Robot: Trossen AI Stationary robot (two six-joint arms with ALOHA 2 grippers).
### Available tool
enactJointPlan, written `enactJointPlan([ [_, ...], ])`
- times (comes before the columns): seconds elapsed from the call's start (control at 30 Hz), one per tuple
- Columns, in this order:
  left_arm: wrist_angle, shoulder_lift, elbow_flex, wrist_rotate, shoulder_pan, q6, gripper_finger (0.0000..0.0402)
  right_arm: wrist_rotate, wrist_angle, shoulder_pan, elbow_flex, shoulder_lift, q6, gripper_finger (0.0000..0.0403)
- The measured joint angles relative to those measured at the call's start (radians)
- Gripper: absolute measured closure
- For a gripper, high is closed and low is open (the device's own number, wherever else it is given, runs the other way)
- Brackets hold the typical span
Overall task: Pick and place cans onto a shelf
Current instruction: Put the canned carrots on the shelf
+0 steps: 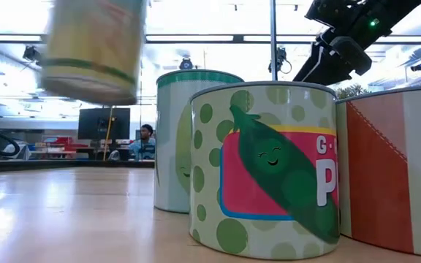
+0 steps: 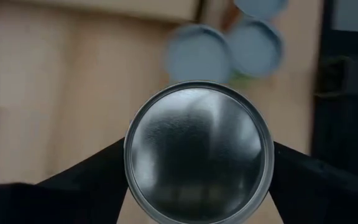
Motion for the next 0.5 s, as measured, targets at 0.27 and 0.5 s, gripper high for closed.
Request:
enactJointPlan([
  [0.27, -0.014, -0.047, 0.0, -0.207, 0.118, 0.136, 0.0075, -0.063, 0.011, -0.055, 0.057, -0.002, -0.071, 0.003],
  [0.5, 0.049, -0.044, 0.0, -0.27, 0.276, 0.174, 0.0075, -0.234, 0.136, -0.111, 0.045, -0.059, -0.14, 0.003],
])
